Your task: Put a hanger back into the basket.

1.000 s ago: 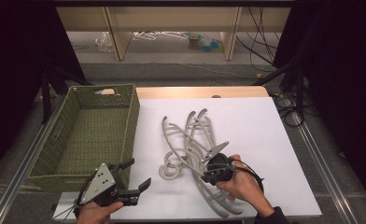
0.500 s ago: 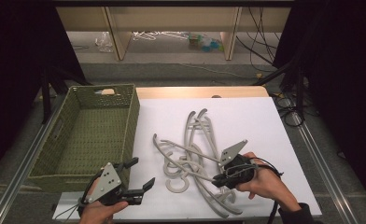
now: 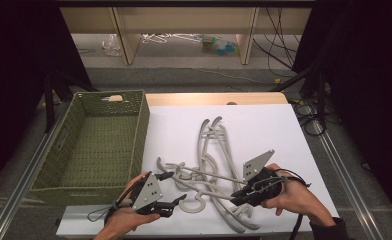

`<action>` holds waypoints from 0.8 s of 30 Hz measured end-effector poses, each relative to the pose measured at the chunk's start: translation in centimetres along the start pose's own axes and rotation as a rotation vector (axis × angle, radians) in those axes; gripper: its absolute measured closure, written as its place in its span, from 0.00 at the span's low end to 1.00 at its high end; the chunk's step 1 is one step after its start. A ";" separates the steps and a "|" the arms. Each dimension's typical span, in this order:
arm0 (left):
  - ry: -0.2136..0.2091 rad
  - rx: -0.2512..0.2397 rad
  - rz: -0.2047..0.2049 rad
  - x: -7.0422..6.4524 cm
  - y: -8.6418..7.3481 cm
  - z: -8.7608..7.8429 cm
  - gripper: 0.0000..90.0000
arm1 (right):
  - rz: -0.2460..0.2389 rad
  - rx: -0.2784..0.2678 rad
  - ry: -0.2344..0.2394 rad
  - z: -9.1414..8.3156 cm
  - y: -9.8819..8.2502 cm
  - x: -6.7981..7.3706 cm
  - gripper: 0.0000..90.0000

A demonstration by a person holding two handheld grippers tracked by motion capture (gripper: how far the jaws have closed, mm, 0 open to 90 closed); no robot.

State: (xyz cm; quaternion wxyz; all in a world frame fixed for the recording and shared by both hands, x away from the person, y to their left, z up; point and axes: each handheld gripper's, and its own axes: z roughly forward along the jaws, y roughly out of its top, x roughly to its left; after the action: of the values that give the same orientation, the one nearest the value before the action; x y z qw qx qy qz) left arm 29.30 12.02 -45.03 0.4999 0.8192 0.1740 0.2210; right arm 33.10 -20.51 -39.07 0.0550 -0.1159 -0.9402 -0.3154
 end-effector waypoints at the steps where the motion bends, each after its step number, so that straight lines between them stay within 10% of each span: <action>1: -0.011 0.012 0.013 0.0 -0.1 0.2 0.31 | 0.001 -0.003 0.010 0.0 0.0 0.1 0.91; 18: -0.140 0.064 0.171 0.0 0.5 2.5 0.64 | -0.028 -0.006 0.060 0.1 0.1 0.3 0.91; 24: -0.183 0.101 0.297 -0.1 1.7 2.2 0.74 | -0.043 -0.027 0.069 -0.2 -0.1 0.1 0.91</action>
State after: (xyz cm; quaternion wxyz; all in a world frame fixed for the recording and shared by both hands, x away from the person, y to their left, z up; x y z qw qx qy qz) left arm 30.52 9.64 -44.39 0.4338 0.8765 0.0157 0.2082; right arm 33.02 -20.68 -38.91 0.0789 -0.0853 -0.9357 -0.3332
